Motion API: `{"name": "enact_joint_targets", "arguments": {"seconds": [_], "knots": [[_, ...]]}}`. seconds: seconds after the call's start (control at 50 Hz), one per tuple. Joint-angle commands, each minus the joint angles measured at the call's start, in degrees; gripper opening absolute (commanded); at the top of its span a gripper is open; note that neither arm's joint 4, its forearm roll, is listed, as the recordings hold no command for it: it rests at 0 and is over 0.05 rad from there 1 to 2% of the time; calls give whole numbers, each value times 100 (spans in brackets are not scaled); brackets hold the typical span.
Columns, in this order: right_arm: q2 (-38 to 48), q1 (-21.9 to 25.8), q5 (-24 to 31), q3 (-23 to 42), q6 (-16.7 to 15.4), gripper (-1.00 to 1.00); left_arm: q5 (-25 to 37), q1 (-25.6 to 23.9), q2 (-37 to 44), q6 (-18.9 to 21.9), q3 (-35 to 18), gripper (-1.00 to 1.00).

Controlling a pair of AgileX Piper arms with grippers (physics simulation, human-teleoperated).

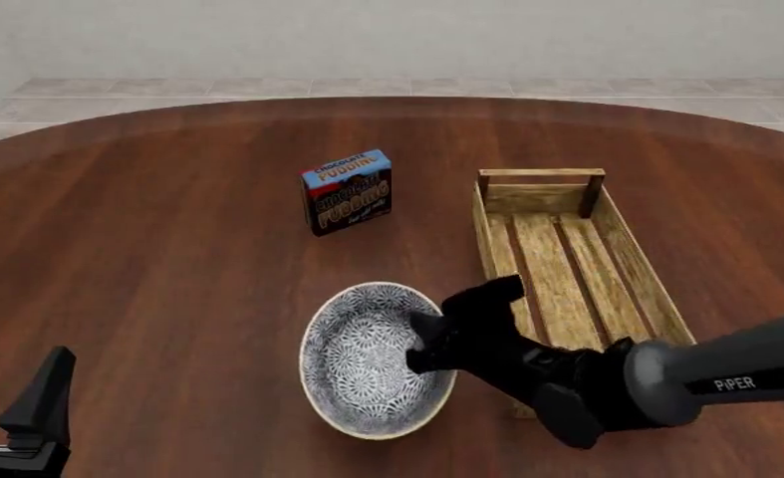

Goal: Pick up the bowl on the left and put it in the tray.

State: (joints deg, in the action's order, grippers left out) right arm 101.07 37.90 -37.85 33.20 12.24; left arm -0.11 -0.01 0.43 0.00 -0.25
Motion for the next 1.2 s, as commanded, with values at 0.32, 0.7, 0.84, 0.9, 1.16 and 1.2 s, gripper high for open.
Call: {"name": "enact_joint_targets", "arguments": {"seconds": [0.32, 0.7, 0.84, 0.9, 1.16, 1.2], "knots": [[-1127, -46, 270, -473, -598, -100, 0, 1, 1, 0, 0, 100], [-1782, -124, 413, -688, -1103, -100, 0, -2, 0, 2, 0, 100], [-2059, -194, 421, -810, -1443, -100, 0, -1, 0, -1, 0, 100], [-2237, -229, 472, -853, -1599, -100, 0, -1, 1, 1, 0, 100], [-2552, -244, 542, -929, -1792, -100, 0, 0, 0, 0, 0, 100], [-2603, -233, 564, -933, -1824, -100, 0, 1, -1, 0, 0, 100]]}}
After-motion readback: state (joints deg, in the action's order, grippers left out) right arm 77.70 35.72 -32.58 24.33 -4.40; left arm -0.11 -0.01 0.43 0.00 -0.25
